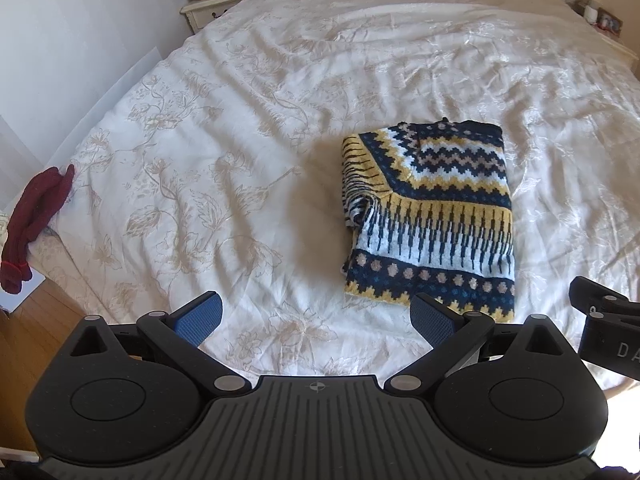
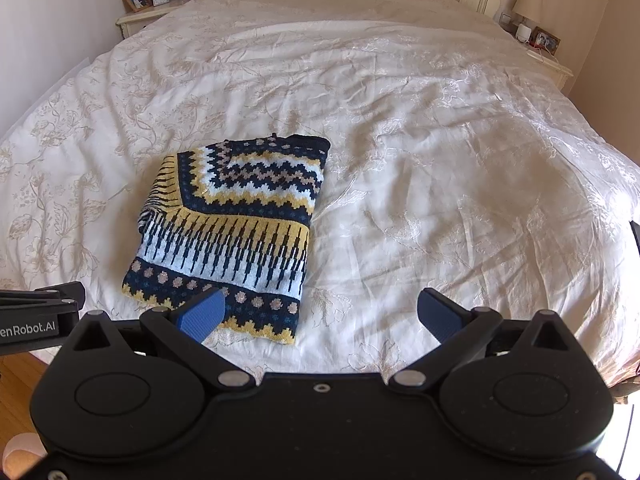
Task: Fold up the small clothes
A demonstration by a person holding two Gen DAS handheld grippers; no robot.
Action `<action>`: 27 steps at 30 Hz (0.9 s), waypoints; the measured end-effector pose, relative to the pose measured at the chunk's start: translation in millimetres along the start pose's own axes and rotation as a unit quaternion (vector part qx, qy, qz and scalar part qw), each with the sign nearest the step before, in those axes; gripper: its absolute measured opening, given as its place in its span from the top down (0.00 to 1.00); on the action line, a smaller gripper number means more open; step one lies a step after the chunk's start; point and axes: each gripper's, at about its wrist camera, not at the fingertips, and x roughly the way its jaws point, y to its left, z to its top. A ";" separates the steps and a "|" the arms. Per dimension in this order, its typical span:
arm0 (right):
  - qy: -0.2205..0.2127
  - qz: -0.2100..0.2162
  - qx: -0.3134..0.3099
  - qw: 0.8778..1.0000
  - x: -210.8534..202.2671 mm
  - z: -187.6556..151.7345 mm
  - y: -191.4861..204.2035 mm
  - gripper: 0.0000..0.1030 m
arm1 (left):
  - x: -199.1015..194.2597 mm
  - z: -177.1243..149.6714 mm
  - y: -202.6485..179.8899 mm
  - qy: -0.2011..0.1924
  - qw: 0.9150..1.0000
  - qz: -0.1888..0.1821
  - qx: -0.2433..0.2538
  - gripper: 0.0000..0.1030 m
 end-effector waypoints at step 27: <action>0.022 0.006 0.005 1.000 11.1 0.0 7.1 0.01 | 12.5 0.4 1.3 0.030 0.999 -0.013 -0.007 0.01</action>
